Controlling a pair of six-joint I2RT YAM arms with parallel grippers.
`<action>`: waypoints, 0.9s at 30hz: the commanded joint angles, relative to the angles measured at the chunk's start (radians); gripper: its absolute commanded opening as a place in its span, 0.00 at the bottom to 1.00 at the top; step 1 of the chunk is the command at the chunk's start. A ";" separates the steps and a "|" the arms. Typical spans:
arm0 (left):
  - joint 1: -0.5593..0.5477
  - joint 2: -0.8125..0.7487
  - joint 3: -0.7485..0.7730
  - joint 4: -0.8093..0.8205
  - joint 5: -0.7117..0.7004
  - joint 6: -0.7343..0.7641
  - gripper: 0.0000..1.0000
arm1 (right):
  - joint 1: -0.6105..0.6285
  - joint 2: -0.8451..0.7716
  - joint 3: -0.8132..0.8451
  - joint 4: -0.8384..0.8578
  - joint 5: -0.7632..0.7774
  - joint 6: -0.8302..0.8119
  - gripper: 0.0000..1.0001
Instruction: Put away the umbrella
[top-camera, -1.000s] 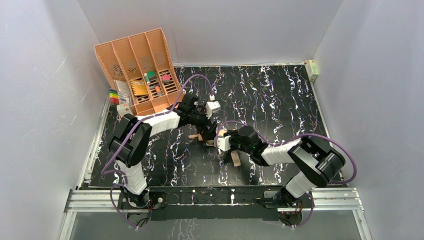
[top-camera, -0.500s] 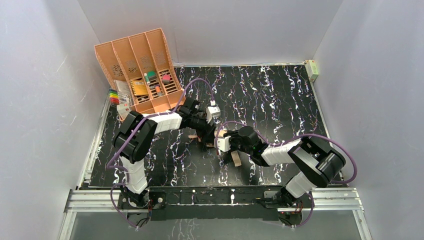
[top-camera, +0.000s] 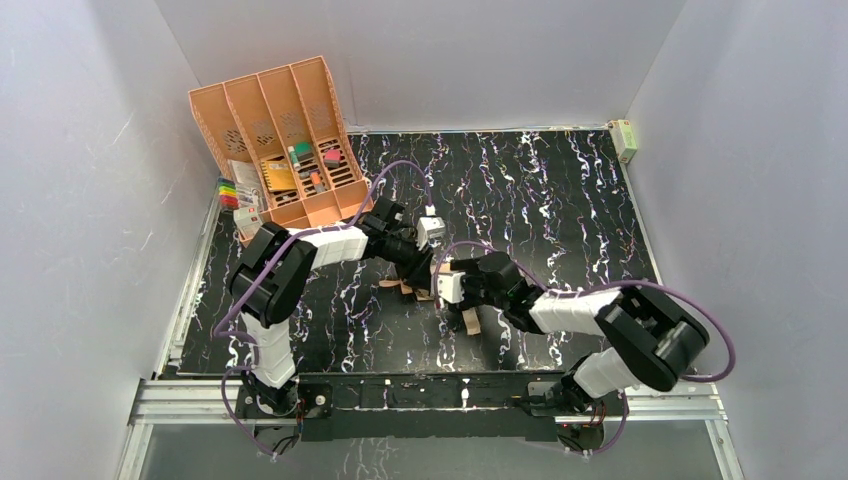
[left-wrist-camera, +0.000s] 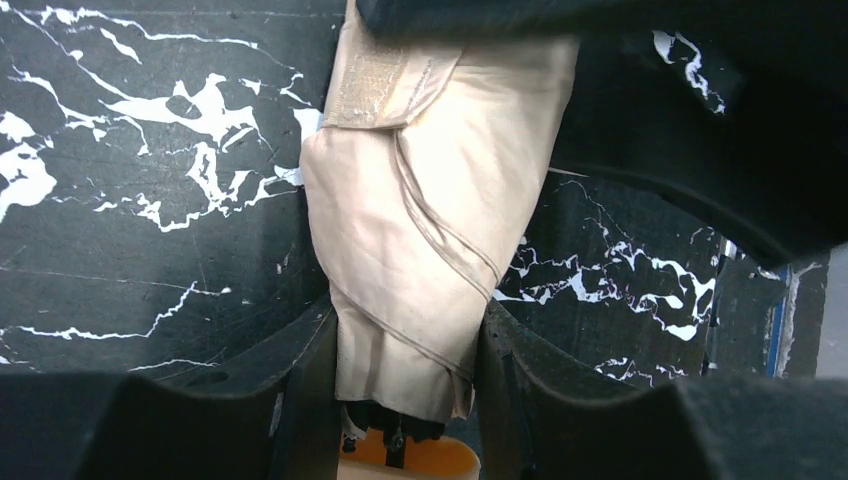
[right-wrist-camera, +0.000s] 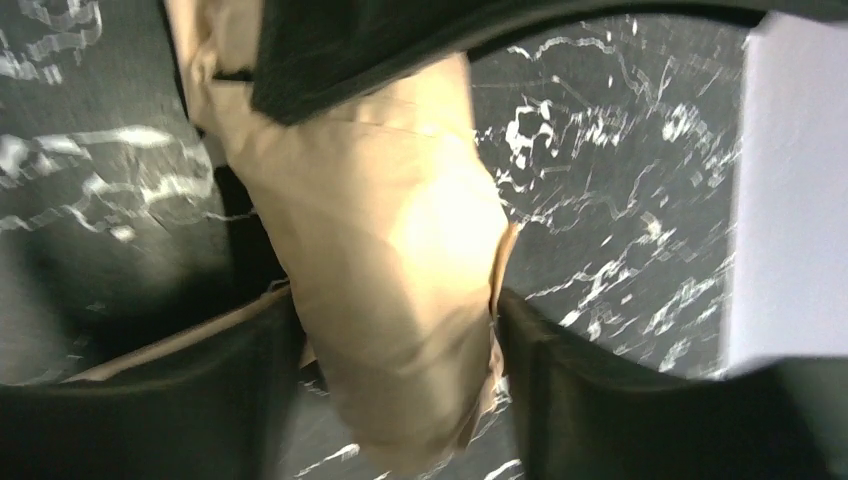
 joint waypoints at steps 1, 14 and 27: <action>-0.007 0.015 -0.013 -0.052 -0.149 -0.037 0.00 | 0.007 -0.134 0.049 -0.100 -0.002 0.211 0.88; -0.018 0.002 -0.043 -0.016 -0.311 -0.101 0.00 | 0.007 -0.532 0.028 -0.379 0.175 1.055 0.87; -0.065 -0.024 -0.078 -0.014 -0.389 -0.151 0.00 | 0.007 -0.447 0.206 -0.927 0.353 1.686 0.75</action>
